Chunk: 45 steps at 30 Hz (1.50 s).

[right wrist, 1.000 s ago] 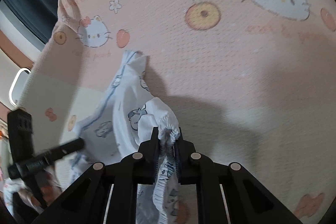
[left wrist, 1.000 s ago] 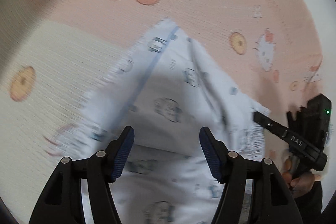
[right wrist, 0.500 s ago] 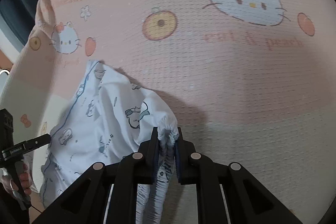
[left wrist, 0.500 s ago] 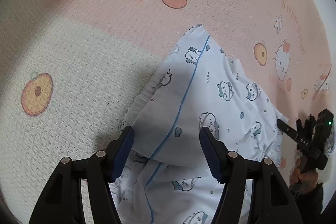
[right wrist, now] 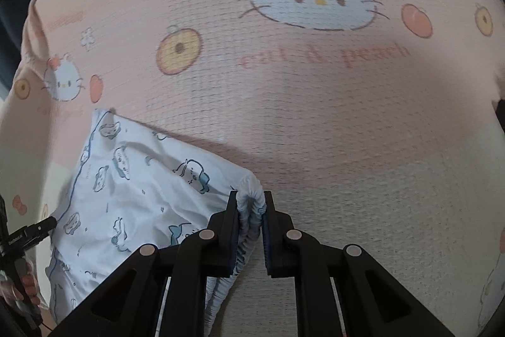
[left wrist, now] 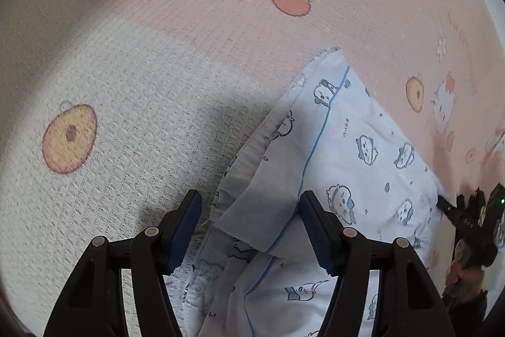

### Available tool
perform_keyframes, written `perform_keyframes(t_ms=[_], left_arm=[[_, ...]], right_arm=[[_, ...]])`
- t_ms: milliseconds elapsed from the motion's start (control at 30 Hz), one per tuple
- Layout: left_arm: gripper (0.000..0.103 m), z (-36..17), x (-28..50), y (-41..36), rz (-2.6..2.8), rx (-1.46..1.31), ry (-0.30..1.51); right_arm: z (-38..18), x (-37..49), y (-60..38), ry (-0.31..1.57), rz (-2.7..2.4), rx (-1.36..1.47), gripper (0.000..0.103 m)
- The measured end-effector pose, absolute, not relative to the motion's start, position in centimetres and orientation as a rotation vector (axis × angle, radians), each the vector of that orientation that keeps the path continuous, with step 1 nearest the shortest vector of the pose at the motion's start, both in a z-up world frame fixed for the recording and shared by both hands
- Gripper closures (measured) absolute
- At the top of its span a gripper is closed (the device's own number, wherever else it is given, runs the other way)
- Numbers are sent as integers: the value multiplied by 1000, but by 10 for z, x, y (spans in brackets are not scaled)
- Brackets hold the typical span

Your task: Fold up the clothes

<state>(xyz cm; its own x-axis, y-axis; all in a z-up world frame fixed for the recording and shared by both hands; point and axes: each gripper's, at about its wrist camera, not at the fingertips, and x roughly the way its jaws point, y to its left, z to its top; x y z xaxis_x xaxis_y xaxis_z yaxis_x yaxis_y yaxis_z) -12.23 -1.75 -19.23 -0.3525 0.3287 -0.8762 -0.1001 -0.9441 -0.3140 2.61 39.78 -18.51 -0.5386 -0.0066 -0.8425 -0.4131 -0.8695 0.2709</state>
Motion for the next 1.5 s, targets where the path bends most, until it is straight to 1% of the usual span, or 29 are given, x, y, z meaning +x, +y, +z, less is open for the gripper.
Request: perform_keyframes(t_ms=[133,200,267,333,367,533,567,633,667,700,733,767,800,833,867,1000,1033,1100,1167,1233,1367,1433,1500], left_arm=[[41,-193,-121,-15,2377,-1553,-252],[48,-194,-119,-13,2376,-1533,-237],[77,-197,-117,-16,2418,-1509,-247],[80,-200,-115,-19,2471,-1483,-264],[82,-201,-114,-18,2492,-1475,-238],[82,-198,-113,2,2546,-1469,11],[81,-196,-114,-1,2533,-1486,-33],[78,-190,-121,-10,2480,-1540,-200],[72,-188,-124,-15,2451,-1565,-283],[69,-185,-127,-19,2419,-1589,-365],[61,-182,-130,-24,2386,-1611,-447],[51,-179,-133,-29,2350,-1631,-529],[44,-172,-137,-33,2326,-1635,-593],[32,-162,-144,-35,2314,-1625,-624],[29,-150,-151,-33,2308,-1613,-620],[29,-105,-174,-5,2350,-1616,-377],[29,-97,-180,6,2355,-1606,-309],[29,-87,-197,37,2339,-1594,-166],[29,-85,-210,65,2312,-1588,-78],[29,-91,-226,89,2308,-1577,-52],[29,-124,-242,121,2286,-1568,-1],[29,-139,-249,130,2289,-1581,15],[29,-150,-253,129,2296,-1582,-14]], right_arm=[[-186,30,404,691,2468,-1351,93],[-187,30,407,696,2464,-1348,93],[-188,30,412,702,2447,-1346,93],[-190,31,416,713,2427,-1348,93],[-192,32,418,719,2415,-1351,93],[-198,35,421,746,2383,-1376,93],[-198,36,421,747,2392,-1371,92],[-200,38,421,765,2407,-1361,92],[-200,39,423,799,2407,-1354,89],[-201,40,425,832,2407,-1346,87],[-202,42,427,865,2407,-1338,84],[-202,42,431,914,2406,-1328,78],[-203,43,435,992,2403,-1312,73],[-204,44,439,1065,2400,-1294,63],[-206,46,443,1120,2399,-1272,57],[-216,58,451,1280,2447,-1122,54],[-221,63,452,1312,2483,-1057,51],[-223,69,452,1330,2511,-1004,51],[-218,65,449,1279,2506,-1064,51],[-218,64,447,1254,2507,-1083,51],[-221,74,451,1397,2434,-1041,50],[-220,78,451,1403,2427,-1055,51],[-216,78,450,1360,2435,-1077,51]])
